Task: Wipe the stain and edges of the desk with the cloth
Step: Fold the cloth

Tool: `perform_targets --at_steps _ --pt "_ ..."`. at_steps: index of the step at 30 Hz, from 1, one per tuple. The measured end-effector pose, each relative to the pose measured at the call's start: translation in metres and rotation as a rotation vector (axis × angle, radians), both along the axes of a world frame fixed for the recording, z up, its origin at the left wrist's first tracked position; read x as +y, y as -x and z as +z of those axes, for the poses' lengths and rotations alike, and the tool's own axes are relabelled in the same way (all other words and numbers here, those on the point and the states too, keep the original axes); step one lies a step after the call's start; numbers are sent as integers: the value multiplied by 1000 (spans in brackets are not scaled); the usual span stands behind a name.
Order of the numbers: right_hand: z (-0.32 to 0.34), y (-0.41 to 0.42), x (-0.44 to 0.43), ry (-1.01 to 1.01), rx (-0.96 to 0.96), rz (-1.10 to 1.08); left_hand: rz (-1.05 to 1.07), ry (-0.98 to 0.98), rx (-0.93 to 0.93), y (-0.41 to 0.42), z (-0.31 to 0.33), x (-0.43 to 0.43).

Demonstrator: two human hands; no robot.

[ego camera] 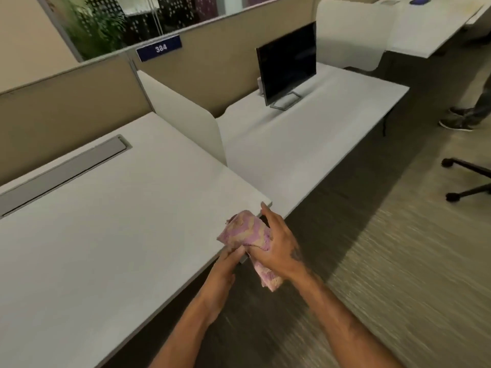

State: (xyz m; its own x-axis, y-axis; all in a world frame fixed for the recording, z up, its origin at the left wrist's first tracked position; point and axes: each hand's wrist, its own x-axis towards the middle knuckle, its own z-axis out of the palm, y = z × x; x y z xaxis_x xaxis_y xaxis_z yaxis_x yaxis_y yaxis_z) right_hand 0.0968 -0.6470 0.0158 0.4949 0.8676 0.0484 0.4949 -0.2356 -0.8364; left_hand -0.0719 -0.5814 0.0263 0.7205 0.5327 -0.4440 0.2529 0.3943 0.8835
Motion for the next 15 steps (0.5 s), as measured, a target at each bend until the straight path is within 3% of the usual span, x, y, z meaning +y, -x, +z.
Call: perform_targets --at_steps 7,15 --pt "36 -17 -7 -15 67 96 230 66 -154 -27 27 -28" --pt "53 -30 3 -4 134 159 482 297 -271 -30 12 -33"
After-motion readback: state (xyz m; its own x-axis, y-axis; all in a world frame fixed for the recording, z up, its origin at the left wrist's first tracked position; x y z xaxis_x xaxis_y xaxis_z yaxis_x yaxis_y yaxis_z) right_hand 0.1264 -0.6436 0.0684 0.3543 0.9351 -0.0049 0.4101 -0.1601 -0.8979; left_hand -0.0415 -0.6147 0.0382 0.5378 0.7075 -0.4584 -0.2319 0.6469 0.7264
